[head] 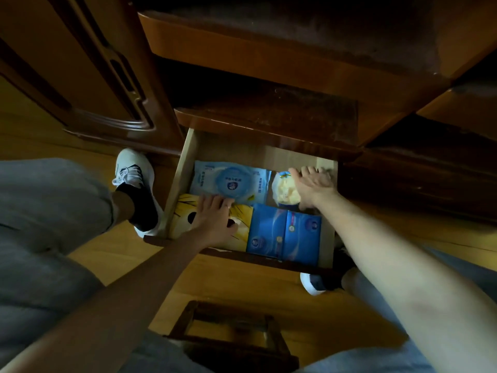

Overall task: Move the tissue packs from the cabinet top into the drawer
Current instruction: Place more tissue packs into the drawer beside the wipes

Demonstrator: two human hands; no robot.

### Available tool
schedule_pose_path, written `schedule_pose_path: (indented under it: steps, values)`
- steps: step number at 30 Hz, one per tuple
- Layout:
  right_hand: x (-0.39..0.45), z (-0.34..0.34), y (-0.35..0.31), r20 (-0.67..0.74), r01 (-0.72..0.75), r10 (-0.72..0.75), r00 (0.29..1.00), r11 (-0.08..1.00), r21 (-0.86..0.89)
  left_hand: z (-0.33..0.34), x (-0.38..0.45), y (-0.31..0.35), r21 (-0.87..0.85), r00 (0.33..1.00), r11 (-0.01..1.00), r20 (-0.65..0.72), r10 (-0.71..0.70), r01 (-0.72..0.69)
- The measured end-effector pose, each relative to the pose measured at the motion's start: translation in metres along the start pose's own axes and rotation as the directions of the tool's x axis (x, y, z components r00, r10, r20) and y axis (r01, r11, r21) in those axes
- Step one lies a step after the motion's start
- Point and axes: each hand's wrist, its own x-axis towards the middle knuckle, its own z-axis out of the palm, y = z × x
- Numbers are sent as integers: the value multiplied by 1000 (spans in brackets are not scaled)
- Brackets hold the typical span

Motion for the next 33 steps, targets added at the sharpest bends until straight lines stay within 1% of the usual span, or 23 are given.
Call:
schedule_pose_path:
  steps: [2, 4, 5, 7, 9, 11, 13, 14, 15, 16, 17, 18, 19, 20, 21, 22, 24, 26, 28, 30, 31, 32, 33]
  values:
    - [11, 9, -3, 49, -14, 14, 999, 1000, 4, 10, 0, -5, -3, 999, 999, -15, 32, -32]
    - [21, 19, -8, 87, -7, 4, 996, 999, 34, 14, 1, -7, -9, 999, 999, -16, 32, -33]
    - [26, 24, -10, 117, -2, -7, 993, 997, 77, 16, 2, -7, -9, 999, 999, -19, 32, -32]
    - [34, 27, -10, 221, -30, -23, 975, 972, 232, 19, 2, -6, -16, 999, 999, -41, 29, -30]
    - [41, 20, -1, 364, -85, -63, 929, 923, 376, 20, 1, -5, -17, 997, 999, -64, 35, -36]
    - [44, 9, 10, 485, -136, -136, 864, 864, 484, 19, -1, -2, -7, 997, 999, -74, 37, -38]
    - [44, 3, 18, 510, -144, -183, 841, 832, 536, 16, -2, 1, -8, 998, 1000, -57, 24, -24]
    - [43, 4, 18, 491, -150, -190, 850, 807, 571, 15, -1, 1, -4, 999, 1000, -48, 18, -18]
    - [43, 8, 16, 450, -165, -187, 873, 756, 634, 13, 0, 2, 4, 999, 1000, -37, 14, -14]
    - [44, 13, 12, 389, -175, -170, 905, 686, 706, 10, 2, 3, 11, 1000, 1000, -25, 9, -9]
    - [43, 19, 7, 309, -156, -131, 942, 643, 749, 8, 4, 4, 18, 1000, 1000, -8, 1, -1]
    - [42, 25, 2, 223, -113, -83, 971, 663, 740, 5, 6, 4, 27, 1000, 1000, 7, -7, 7]
    - [40, 32, -3, 148, -61, -53, 988, 737, 674, 3, 7, 4, 41, 1000, 999, 17, -12, 12]
    - [37, 38, -7, 99, -13, -55, 994, 809, 588, 2, 7, 5, 58, 1000, 998, 25, -15, 14]
    - [34, 41, -9, 79, 21, -73, 994, 854, 520, 1, 7, 5, 77, 999, 997, 33, -17, 14]
    - [31, 43, -10, 72, 49, -95, 993, 875, 482, 0, 6, 6, 95, 999, 995, 35, -16, 13]
    - [28, 45, -10, 58, 94, -134, 989, 890, 446, 2, 5, 6, 116, 1000, 993, 24, -16, 13]
    - [24, 46, -8, 64, 100, -142, 988, 892, 441, 3, 4, 6, 123, 999, 992, 25, -22, 19]
    - [18, 45, -5, 49, 48, -83, 995, 867, 495, 4, 5, 4, 118, 1000, 993, 27, -5, 2]
    - [15, 38, 1, -19, 7, 3, 1000, 849, 528, 4, 6, 1, 90, 1000, 996, 23, 11, -13]
    - [15, 33, 6, -46, 5, 22, 999, 862, 507, 4, 7, 0, 81, 999, 997, 31, 11, -14]
    - [15, 28, 11, -44, 8, 14, 999, 886, 463, 4, 7, -1, 77, 999, 997, 41, 8, -11]
    - [15, 23, 15, -7, 13, -11, 1000, 911, 412, 5, 7, -1, 74, 999, 997, 47, 3, -7]
